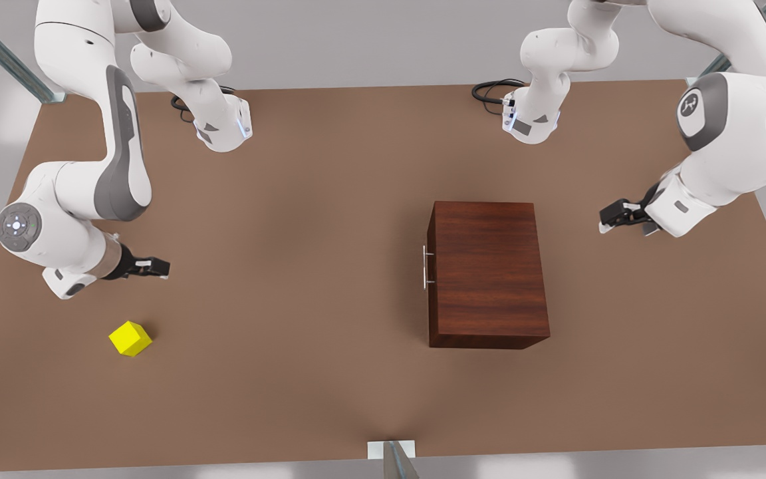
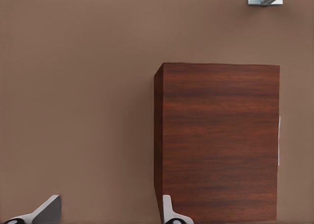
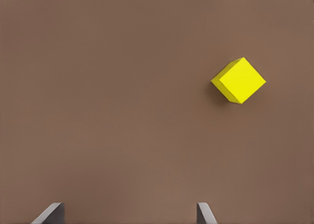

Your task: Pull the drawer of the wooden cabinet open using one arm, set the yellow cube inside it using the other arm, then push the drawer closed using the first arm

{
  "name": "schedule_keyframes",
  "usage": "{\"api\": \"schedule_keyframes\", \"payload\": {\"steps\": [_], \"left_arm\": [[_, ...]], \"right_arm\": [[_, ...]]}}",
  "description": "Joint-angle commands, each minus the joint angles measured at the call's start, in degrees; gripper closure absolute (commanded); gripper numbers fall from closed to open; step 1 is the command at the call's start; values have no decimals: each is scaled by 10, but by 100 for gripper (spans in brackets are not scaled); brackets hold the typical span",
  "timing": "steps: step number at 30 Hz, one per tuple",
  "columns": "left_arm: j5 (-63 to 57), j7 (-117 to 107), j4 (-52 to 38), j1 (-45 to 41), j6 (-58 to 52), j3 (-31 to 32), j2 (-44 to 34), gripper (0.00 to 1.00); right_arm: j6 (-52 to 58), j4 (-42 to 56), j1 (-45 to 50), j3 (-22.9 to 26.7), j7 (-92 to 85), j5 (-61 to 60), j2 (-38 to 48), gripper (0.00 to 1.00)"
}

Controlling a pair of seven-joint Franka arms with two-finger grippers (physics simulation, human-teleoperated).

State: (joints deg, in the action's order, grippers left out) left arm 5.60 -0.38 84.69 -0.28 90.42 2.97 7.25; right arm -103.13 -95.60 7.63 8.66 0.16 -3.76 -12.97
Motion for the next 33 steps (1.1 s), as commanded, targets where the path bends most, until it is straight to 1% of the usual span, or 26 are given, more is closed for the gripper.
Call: {"api": "schedule_keyframes", "payload": {"steps": [1, 3, 4, 5, 6, 7, 8, 11, 12, 14, 16, 22, 25, 27, 29, 31, 33], "left_arm": [[0, 9, 0, 1, 10, 1, 0, 0], [4, -13, -9, -15, 10, 5, 9, 0], [2, -27, -1, -27, 9, 5, 10, 0], [-10, -48, 3, -59, 7, 10, 10, 0], [-30, -151, -8, -121, 4, 12, 10, 0], [-35, -250, -42, -182, 0, 12, 31, 0], [-41, -301, -101, -222, -22, 12, 68, 0], [-52, -413, -243, -307, -35, 8, 180, 0], [-56, -451, -272, -337, -26, 7, 212, 0], [-92, -503, -274, -375, 2, 7, 232, 0], [-94, -546, -274, -389, 33, 13, 247, 0], [-139, -542, -269, -392, 35, 10, 283, 0], [-153, -564, -271, -401, 67, 9, 304, 0], [-161, -572, -272, -404, 69, 9, 305, 0], [-223, -553, -269, -416, 61, 12, 321, 0], [-230, -473, -257, -416, 60, 10, 324, 0], [-235, -473, -257, -416, 61, 9, 342, 0]], "right_arm": [[-17, 1, -1, 0, 2, 0, 0, 0], [-17, 2, -2, 1, 2, 0, 0, 0], [-16, 6, -2, 2, 2, -1, 0, 0], [-16, 6, -3, 4, 2, -1, 0, 0], [-16, 7, -3, 4, 2, -1, 0, 0], [-16, 8, -4, 6, 2, -1, 0, 0], [-15, 9, -5, 8, 2, -2, 0, 0], [-15, 14, -5, 9, 2, -2, -1, 0], [-15, 15, -5, 9, 2, -2, -2, 0], [-15, 15, -5, 9, 2, -2, -4, 0], [-15, 15, -5, 9, 2, -2, -6, 0], [-17, 15, -5, 9, 2, -1, -7, 0], [-18, 15, -5, 9, 2, -1, -7, 0], [-18, 15, -4, 8, 2, -1, -7, 0], [-18, 15, -4, 9, 2, -1, -7, 0], [-18, 15, -4, 8, 2, -1, -11, 0], [-19, 15, -4, 8, 2, -1, -11, 0]]}}
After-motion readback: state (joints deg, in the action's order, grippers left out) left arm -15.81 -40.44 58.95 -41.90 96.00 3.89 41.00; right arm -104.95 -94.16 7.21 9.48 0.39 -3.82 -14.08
